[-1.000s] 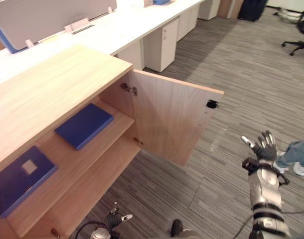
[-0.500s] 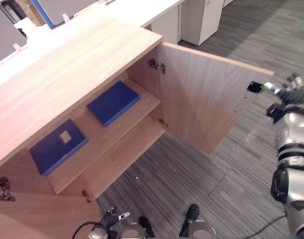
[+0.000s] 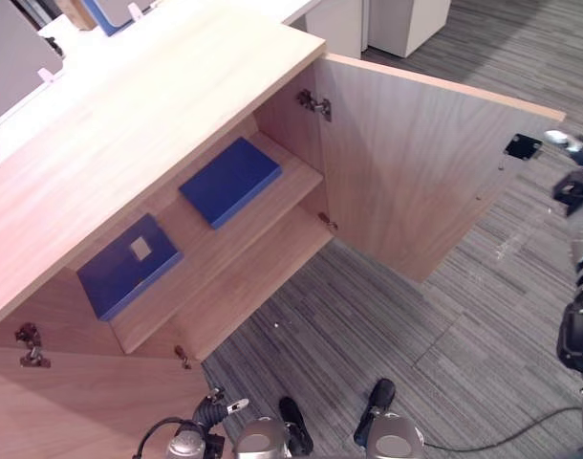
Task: Walk over to the cabinet, pick up the folder, carry it to the office cabinet, place the folder inside the office cabinet, then close the office cabinet door
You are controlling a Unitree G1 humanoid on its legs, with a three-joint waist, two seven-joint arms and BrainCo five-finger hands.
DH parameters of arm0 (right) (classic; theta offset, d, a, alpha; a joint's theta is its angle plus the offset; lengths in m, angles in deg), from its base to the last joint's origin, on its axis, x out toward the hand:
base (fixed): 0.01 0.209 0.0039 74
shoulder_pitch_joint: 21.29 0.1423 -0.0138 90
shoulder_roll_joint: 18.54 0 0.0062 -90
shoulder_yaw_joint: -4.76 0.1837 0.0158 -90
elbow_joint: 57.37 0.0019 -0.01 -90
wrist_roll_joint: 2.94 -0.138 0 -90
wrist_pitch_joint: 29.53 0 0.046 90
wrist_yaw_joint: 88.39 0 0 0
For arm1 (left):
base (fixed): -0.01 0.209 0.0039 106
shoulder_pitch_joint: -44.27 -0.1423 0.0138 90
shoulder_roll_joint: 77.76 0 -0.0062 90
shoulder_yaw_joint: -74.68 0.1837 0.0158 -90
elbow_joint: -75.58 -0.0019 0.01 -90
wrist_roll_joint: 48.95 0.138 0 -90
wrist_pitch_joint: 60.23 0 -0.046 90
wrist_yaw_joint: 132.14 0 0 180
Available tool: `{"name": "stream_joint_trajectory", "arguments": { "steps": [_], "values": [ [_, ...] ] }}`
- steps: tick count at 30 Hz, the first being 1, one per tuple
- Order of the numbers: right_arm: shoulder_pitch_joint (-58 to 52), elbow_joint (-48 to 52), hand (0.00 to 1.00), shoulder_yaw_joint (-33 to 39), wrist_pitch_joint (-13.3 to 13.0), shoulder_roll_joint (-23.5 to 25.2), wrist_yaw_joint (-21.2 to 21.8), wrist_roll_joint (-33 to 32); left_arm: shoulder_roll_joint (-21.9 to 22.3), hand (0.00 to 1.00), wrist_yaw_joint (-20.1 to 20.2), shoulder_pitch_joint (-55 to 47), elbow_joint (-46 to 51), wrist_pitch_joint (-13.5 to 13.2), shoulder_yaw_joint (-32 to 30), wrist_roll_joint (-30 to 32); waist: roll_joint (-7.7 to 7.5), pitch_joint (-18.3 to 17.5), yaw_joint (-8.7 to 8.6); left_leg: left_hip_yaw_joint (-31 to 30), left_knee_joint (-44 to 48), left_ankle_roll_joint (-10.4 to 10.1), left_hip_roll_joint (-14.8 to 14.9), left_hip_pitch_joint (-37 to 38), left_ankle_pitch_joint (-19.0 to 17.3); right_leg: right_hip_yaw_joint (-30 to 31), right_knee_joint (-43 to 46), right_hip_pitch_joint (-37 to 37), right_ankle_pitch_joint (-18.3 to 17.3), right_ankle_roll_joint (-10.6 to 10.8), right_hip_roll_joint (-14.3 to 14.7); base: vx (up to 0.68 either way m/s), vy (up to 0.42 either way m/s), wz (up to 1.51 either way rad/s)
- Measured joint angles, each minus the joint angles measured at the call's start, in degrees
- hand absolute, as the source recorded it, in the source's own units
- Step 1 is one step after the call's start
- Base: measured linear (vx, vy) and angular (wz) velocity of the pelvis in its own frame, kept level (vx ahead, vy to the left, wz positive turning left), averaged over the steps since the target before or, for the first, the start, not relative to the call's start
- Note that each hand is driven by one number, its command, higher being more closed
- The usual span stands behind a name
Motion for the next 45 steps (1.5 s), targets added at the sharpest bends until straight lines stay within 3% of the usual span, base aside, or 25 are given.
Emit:
{"name": "stream_joint_trajectory", "arguments": {
  "steps": [2,5,7,9,10,12,16,18,19,21,26,29,36,39,41,43,45],
  "values": [
    [-2.1,3.5,0.00,-3.5,-0.2,1.4,-0.2,1.0,0.0,0.00,0.7,-0.1,1.0,-0.2,0.4,0.1,0.10,0.0,0.19,0.0,-0.1,-0.2,0.3,0.1,0.2,0.2,-0.4,0.0,0.0,-0.1,0.5,0.02,-0.054,-0.04],
    [-7.5,11.1,0.00,-9.4,1.2,0.3,3.6,-1.4,0.0,0.00,1.4,-0.7,1.2,-0.3,0.5,0.4,0.14,-0.1,-0.34,0.4,-0.9,-0.7,0.7,0.3,0.7,0.5,-1.1,0.0,0.1,-0.2,1.3,0.04,-0.049,-0.12],
    [-10.5,16.7,0.00,-15.5,2.1,-0.6,7.3,-1.7,0.0,0.00,1.6,-0.7,1.3,-0.4,0.5,1.6,0.13,-0.1,-1.36,0.5,-1.0,-0.9,1.0,0.4,1.2,0.8,-1.4,0.0,0.0,-0.4,1.8,0.04,-0.060,-0.17],
    [-13.8,24.1,0.00,-24.8,2.9,-2.8,13.9,-1.7,0.1,0.00,2.0,-0.9,1.5,-0.7,0.5,2.6,0.13,-0.3,-2.33,1.4,-1.0,-1.4,1.8,1.4,1.6,1.5,-2.5,1.0,0.2,-0.9,2.9,0.03,-0.081,-0.21],
    [-14.2,25.9,0.00,-27.3,3.1,-3.3,14.8,-1.4,0.1,0.00,2.1,-0.9,1.8,-0.8,0.5,2.7,0.11,-0.5,-2.41,1.4,-1.0,-1.5,2.0,1.5,1.9,1.5,-2.7,1.1,0.2,-0.9,3.1,0.00,-0.091,-0.06],
    [-15.3,32.2,0.00,-35.7,3.8,-4.5,18.9,-2.2,0.2,0.00,2.2,-0.7,2.6,-1.7,0.5,4.4,-0.01,-1.6,-1.72,1.3,-1.2,-1.6,2.6,1.3,3.1,1.1,-3.5,1.3,0.0,-1.5,4.1,-0.01,-0.113,0.06],
    [-17.1,41.5,0.00,-45.2,4.2,-5.2,26.7,-2.4,0.6,0.00,2.3,-0.5,2.5,-1.7,0.5,6.8,-0.28,-2.6,-0.35,0.8,-2.2,-1.6,3.1,1.3,4.7,-0.6,-5.0,2.4,-0.2,-2.3,5.3,-0.02,-0.105,0.21],
    [-18.6,43.9,0.00,-47.4,4.1,-2.7,28.3,-3.4,0.7,0.00,2.5,-0.6,2.5,-1.7,0.5,8.2,-0.58,-3.1,0.71,0.6,-2.6,-1.6,3.6,1.4,4.8,-1.1,-5.2,2.6,-0.3,-2.5,5.9,-0.02,-0.052,0.23],
    [-18.8,46.5,0.00,-50.2,4.2,-2.5,31.0,-3.4,0.6,0.00,2.7,-0.6,2.5,-1.7,0.3,9.0,-0.77,-3.5,1.46,0.5,-3.1,-1.6,3.6,1.3,4.8,-1.6,-5.5,2.7,-0.3,-2.6,6.1,0.00,-0.022,0.15],
    [-21.0,51.9,0.00,-54.1,4.2,-1.7,34.5,-3.4,0.4,0.00,2.7,-1.2,2.5,-1.7,-1.2,9.7,-2.26,-4.4,2.49,0.4,-3.6,-1.8,3.6,1.3,4.9,-1.9,-6.0,2.8,-0.3,-2.6,6.4,0.02,0.002,0.11],
    [-24.6,57.4,0.00,-58.2,4.5,0.3,37.5,-3.3,-0.5,0.00,2.8,-2.1,2.4,-1.7,-1.3,11.4,-6.35,-6.5,2.66,0.3,-3.8,-2.4,3.6,1.3,4.5,-1.9,-6.1,2.9,-0.1,-2.8,6.3,0.04,0.028,0.00],
    [-25.0,59.5,0.00,-60.3,4.9,0.8,38.6,-3.1,-0.8,0.00,2.8,-1.2,2.4,-1.7,-1.3,11.5,-7.58,-7.3,3.04,0.2,-3.7,-2.6,3.6,1.3,4.3,-1.9,-6.1,3.1,0.1,-2.7,6.2,0.00,0.000,0.00],
    [-33.0,58.3,0.00,-59.1,4.6,7.3,38.0,-0.9,0.0,0.00,2.7,-1.4,2.3,-1.2,-2.7,11.4,-7.83,-8.6,3.97,-0.6,1.1,-3.0,5.1,-0.8,1.7,-2.1,-6.1,3.2,0.1,-2.6,6.6,0.00,-0.005,0.01],
    [-39.4,47.7,0.00,-52.0,2.9,13.9,34.9,3.2,1.1,0.00,2.5,-1.3,2.0,-1.0,-5.4,10.9,-7.71,-8.7,4.09,-2.0,11.2,-1.9,8.5,-6.1,-2.7,-3.5,-6.1,3.2,-0.1,-2.5,7.6,-0.02,-0.034,0.18],
    [-42.2,40.3,0.00,-46.6,1.5,17.4,32.0,7.8,1.2,0.00,2.0,-1.4,1.9,-0.9,-6.9,10.1,-7.71,-8.7,4.42,0.1,17.7,0.1,11.5,-8.9,-4.7,-4.0,-6.0,3.3,-0.6,-2.7,8.4,-0.03,-0.033,0.15],
    [-45.8,31.4,0.00,-38.3,-0.3,22.2,28.1,13.5,1.5,0.00,1.4,-1.4,0.9,-0.8,-8.8,8.5,-7.55,-8.6,4.91,7.7,22.4,2.3,14.4,-9.7,-5.7,-5.1,-6.0,3.8,-0.9,-2.8,8.6,0.00,-0.011,0.27],
    [-48.4,19.2,0.00,-27.5,-1.6,28.9,20.1,23.2,2.0,0.00,0.2,-1.5,-0.6,-0.6,-10.8,6.1,-7.66,-8.6,4.30,17.4,22.1,4.3,15.8,-8.2,-6.9,-7.9,-6.4,4.1,-1.2,-2.7,7.7,0.03,0.014,0.56]
  ]
}}
